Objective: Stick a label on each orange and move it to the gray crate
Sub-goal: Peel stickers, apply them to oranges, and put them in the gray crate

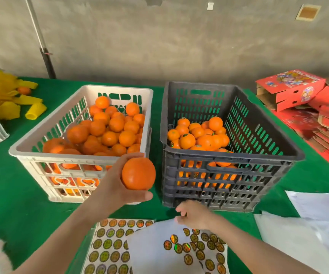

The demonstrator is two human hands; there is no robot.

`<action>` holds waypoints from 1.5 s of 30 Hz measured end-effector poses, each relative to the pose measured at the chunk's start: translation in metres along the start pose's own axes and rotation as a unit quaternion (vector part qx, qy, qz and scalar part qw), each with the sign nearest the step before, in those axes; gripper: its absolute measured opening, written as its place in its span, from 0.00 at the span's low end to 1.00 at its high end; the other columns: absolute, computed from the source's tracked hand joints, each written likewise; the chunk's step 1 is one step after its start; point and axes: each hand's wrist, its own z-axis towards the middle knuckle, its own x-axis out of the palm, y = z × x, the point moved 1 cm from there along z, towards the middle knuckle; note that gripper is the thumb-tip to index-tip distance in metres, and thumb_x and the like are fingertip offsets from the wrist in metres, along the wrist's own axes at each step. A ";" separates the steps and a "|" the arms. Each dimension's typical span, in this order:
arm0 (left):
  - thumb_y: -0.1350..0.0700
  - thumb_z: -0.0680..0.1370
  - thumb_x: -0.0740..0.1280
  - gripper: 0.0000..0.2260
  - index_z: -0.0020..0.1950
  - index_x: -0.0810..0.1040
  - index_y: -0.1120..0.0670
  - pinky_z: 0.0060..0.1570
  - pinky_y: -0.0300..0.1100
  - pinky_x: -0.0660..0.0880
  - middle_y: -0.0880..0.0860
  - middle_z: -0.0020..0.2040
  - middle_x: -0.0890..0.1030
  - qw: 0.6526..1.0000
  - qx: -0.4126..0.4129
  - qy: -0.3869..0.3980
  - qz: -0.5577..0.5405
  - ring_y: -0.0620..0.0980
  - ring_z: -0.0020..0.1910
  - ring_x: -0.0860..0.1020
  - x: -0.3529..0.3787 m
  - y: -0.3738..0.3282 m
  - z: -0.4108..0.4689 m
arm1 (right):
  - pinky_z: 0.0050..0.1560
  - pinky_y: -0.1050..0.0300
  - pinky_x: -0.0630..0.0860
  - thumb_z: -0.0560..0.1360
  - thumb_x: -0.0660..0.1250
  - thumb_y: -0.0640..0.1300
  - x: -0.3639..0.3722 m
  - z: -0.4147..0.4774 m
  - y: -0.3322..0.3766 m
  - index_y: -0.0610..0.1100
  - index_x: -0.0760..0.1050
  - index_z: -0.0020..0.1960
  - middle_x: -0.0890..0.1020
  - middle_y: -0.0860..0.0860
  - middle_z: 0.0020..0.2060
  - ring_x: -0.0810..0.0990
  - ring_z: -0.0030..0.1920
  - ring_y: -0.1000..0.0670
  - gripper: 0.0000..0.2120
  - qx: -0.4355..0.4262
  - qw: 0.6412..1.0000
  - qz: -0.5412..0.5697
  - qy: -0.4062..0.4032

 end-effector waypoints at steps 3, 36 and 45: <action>0.50 0.53 0.84 0.43 0.63 0.69 0.42 0.57 0.53 0.76 0.50 0.59 0.75 0.994 -0.095 0.048 -0.037 0.53 0.56 0.77 0.023 0.019 -0.008 | 0.59 0.56 0.70 0.75 0.62 0.60 0.017 0.013 -0.007 0.46 0.72 0.66 0.75 0.48 0.64 0.72 0.66 0.46 0.25 0.041 0.998 0.020 0.034; 0.45 0.53 0.77 0.35 0.58 0.74 0.52 0.39 0.39 0.79 0.52 0.46 0.85 0.950 -0.209 0.131 -0.189 0.50 0.45 0.84 0.063 0.071 0.015 | 0.43 0.71 0.76 0.70 0.72 0.31 0.004 -0.049 0.009 0.53 0.82 0.41 0.83 0.57 0.44 0.82 0.47 0.52 0.16 -0.030 0.899 0.401 -0.174; 0.45 0.53 0.76 0.35 0.57 0.76 0.56 0.49 0.44 0.77 0.57 0.52 0.82 0.955 -0.195 0.169 -0.147 0.55 0.51 0.80 0.065 0.065 0.015 | 0.48 0.54 0.77 0.73 0.69 0.35 0.006 -0.056 0.016 0.44 0.82 0.41 0.84 0.43 0.45 0.80 0.44 0.48 0.06 0.001 0.826 0.543 -0.152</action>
